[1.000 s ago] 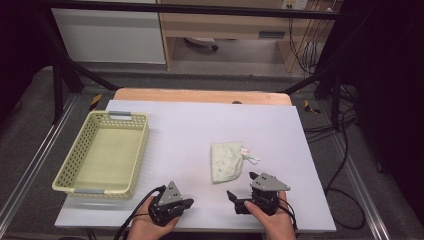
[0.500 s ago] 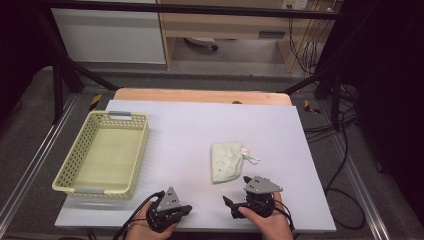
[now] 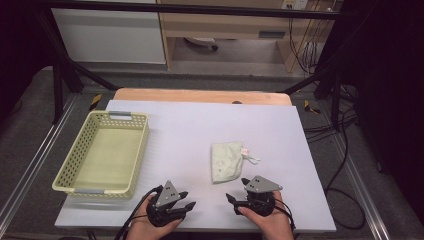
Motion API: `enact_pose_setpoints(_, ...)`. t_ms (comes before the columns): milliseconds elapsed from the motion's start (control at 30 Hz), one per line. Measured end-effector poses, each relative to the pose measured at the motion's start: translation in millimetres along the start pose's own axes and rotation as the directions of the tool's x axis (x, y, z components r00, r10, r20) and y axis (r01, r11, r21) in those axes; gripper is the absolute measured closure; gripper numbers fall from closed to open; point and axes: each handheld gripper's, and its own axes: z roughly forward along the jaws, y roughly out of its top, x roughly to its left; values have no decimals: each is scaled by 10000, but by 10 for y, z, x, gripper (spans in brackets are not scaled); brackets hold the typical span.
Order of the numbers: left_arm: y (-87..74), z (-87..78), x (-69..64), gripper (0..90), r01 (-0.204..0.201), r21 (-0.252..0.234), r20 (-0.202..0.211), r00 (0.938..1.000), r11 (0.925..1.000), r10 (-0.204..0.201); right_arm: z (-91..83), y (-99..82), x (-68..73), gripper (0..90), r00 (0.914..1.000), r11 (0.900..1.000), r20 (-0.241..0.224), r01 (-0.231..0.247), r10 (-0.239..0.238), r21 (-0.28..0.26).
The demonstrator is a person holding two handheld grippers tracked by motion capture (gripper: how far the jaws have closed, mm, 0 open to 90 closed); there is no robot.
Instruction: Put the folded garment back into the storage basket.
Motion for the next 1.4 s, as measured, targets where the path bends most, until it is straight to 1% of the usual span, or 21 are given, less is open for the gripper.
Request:
enact_pose_setpoints(100, -4, 24, 19, 535, 77, 46, -33, 10000, 10000, -77, 28, 0, 4, 257, 9999, 9998, 14, 136, -136, 125)
enact_pose_setpoints(133, -2, 23, 25, 534, 103, 23, -49, 9999, 9999, -103, 45, -1, -5, 256, 9998, 9994, 27, 205, -206, 263)
enact_pose_setpoints(267, 18, 10, 40, 517, 138, -104, -108, 9998, 9999, -139, 93, 1, -58, 260, 9998, 9990, 169, 115, -123, 432)
enact_pose_setpoints(367, 20, 11, 43, 503, 148, -96, -115, 9998, 9998, -149, 143, 24, -128, 276, 9994, 9986, 264, 200, -213, 489)
enact_pose_setpoints(433, 14, 13, 44, 497, 138, -55, -149, 9998, 9999, -139, 197, 43, -195, 284, 9992, 9982, 347, 167, -187, 578)
enact_pose_setpoints(500, 11, 11, 48, 497, 149, -48, -177, 9997, 9999, -150, 247, 53, -260, 291, 9995, 9981, 301, 81, -100, 606)
enact_pose_setpoints(600, 16, 12, 61, 492, 188, -70, -213, 9996, 9998, -189, 316, 53, -325, 301, 9994, 9969, 339, 42, -69, 792)
enact_pose_setpoints(733, 18, 2, 79, 468, 253, -95, -365, 9990, 9996, -256, 410, 70, -363, 298, 9993, 9951, 287, 210, -238, 963)
enact_pose_setpoints(900, 17, -10, 89, 454, 304, -165, -445, 9985, 9994, -311, 512, 104, -382, 306, 9984, 9929, 267, 462, -494, 1098)
enact_pose_setpoints(1000, 19, -13, 92, 447, 313, -187, -494, 9983, 9993, -322, 576, 106, -410, 342, 9980, 9907, 271, 537, -575, 1251)
enact_pose_setpoints(1067, 21, -15, 95, 446, 325, -205, -513, 9981, 9993, -335, 602, 113, -430, 373, 9990, 9922, 118, 410, -427, 1178)
enact_pose_setpoints(1167, 20, -14, 102, 444, 368, -219, -540, 9978, 9991, -380, 624, 120, -440, 439, 9991, 9932, -47, 432, -429, 1080)
enact_pose_setpoints(1233, 21, -13, 104, 441, 382, -213, -560, 9977, 9990, -393, 630, 121, -444, 499, 9990, 9940, -118, 434, -424, 1007)
enact_pose_setpoints(1267, 21, -14, 105, 440, 384, -212, -568, 9976, 9990, -395, 630, 122, -447, 535, 9992, 9943, -102, 398, -389, 992)
enact_pose_setpoints(1400, 21, -14, 106, 440, 396, -206, -614, 9973, 9990, -408, 650, 135, -461, 687, 9988, 9948, -49, 492, -490, 895)
